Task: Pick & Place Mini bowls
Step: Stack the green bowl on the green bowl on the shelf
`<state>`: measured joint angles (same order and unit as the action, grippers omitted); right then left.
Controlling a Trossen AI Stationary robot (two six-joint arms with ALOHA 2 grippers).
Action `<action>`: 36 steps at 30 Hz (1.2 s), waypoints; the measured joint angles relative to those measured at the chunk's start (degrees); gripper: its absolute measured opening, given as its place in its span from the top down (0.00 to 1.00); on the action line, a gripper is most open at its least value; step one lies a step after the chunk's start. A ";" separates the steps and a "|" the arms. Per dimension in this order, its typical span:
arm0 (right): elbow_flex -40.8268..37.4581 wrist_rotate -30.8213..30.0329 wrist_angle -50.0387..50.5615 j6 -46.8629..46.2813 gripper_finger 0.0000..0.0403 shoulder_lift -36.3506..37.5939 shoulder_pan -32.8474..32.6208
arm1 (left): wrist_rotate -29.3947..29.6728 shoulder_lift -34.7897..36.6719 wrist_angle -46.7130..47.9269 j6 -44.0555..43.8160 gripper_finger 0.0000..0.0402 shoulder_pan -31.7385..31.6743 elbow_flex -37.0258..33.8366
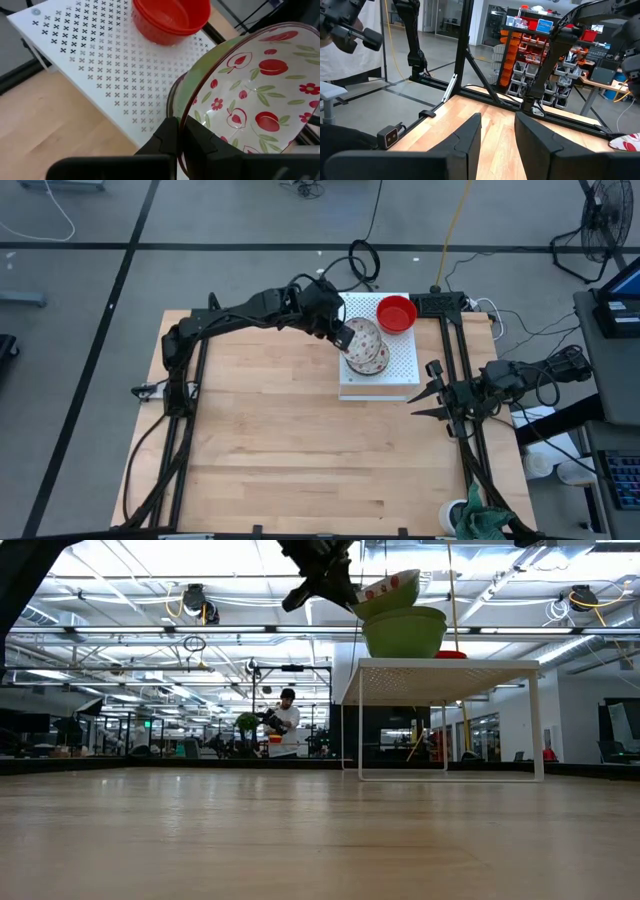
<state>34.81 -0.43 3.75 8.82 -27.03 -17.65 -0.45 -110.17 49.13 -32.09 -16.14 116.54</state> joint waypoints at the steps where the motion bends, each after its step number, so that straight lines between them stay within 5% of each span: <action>1: 0.00 0.00 -0.01 -0.01 0.74 0.00 -0.01 | -0.04 0.00 -0.19 0.00 0.98 0.02 -0.15; 36: 0.00 -0.01 -0.02 0.43 0.74 0.02 -0.01 | -4.17 0.02 -6.84 -3.15 0.91 0.47 -6.34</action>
<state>34.81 -0.43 3.73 9.25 -27.01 -17.66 -4.62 -110.15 42.29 -35.24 -15.67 110.19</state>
